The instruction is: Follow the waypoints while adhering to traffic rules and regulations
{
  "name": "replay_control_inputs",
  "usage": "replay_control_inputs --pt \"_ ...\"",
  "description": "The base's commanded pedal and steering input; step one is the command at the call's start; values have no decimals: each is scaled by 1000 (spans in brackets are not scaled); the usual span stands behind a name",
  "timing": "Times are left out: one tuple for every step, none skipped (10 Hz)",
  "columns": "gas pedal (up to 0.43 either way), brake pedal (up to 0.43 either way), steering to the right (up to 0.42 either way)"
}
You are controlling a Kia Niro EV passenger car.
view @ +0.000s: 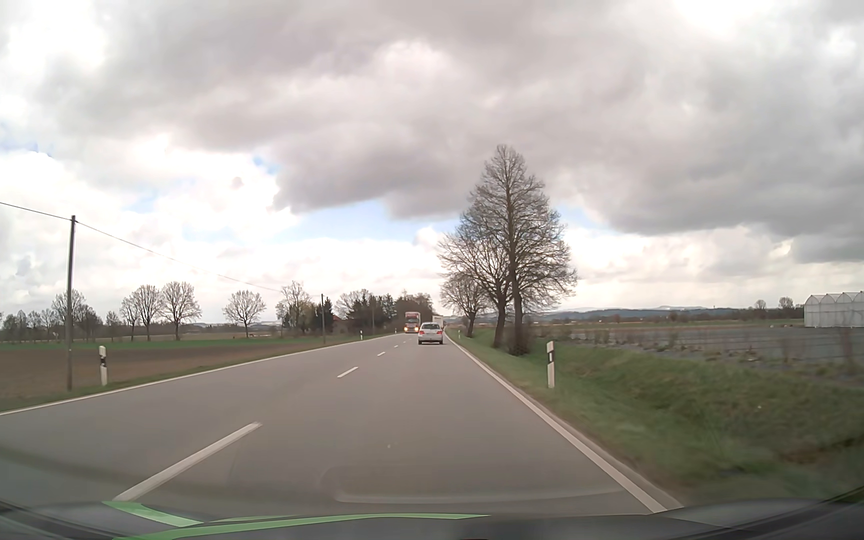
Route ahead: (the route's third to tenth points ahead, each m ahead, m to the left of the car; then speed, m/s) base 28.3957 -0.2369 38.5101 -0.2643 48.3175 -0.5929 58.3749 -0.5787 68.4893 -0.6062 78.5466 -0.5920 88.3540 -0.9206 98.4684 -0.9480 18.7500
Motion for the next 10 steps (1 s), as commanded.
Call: replay_control_inputs --pt "169 0 -3" --pt "169 0 -2" --pt "169 0 -2" --pt "169 0 -1" --pt "169 0 -1" --pt "169 0 -1" --pt "169 0 -1" --pt "169 0 -1" --pt "169 0 -1" --pt "169 0 -1"
